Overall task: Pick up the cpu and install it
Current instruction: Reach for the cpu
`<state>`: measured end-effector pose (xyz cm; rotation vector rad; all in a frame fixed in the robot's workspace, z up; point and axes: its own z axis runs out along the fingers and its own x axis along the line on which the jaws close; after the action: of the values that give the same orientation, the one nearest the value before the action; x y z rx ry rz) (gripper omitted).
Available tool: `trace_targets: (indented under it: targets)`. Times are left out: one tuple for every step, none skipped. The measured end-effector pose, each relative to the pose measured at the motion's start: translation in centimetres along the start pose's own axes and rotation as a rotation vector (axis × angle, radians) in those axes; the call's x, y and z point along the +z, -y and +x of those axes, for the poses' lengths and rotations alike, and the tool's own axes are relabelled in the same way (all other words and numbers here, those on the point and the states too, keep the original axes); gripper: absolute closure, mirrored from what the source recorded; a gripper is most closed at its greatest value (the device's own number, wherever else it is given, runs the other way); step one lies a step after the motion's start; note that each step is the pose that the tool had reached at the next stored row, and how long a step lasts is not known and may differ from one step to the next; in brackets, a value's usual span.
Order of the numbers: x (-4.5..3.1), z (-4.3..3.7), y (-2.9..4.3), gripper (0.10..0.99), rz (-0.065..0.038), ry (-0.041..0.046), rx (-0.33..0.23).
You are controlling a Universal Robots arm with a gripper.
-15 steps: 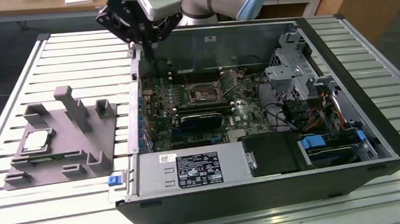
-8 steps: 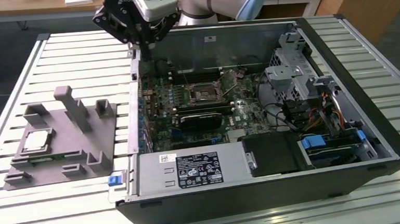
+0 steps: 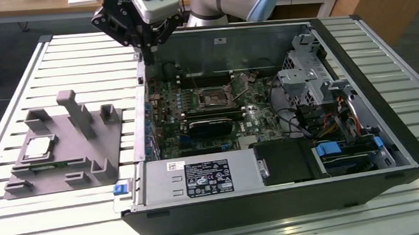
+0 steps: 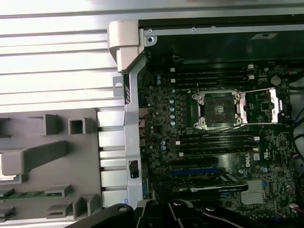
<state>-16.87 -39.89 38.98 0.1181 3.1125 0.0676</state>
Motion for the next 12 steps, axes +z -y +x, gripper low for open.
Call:
trace_targets:
  targets:
    - [0.0,0.13,0.01,0.98,0.0,0.0,0.0]
    - [0.01,0.25,0.02,0.98,0.0,0.0,0.0]
    - [0.01,0.38,0.03,0.98,0.0,-0.0001,0.0]
    - [0.01,0.52,0.04,0.98,0.0,-0.0002,0.0]
    - [0.02,0.64,0.05,0.98,0.0,-0.0002,0.0]
    - [0.03,0.74,0.06,0.98,0.0,-0.0002,0.0]
    - [0.03,0.82,0.07,0.98,0.0,-0.0003,0.0]
    - [0.04,0.91,0.07,0.98,0.0,-0.0002,0.0]
    - [0.04,1.0,0.08,0.98,0.0,-0.0003,0.0]
    - [0.04,1.11,0.09,0.98,0.0,-0.0004,0.0]
    - [0.04,1.21,0.09,0.98,0.0,-0.0003,0.0]
    - [0.05,1.3,0.1,0.98,0.0,-0.0003,0.0]
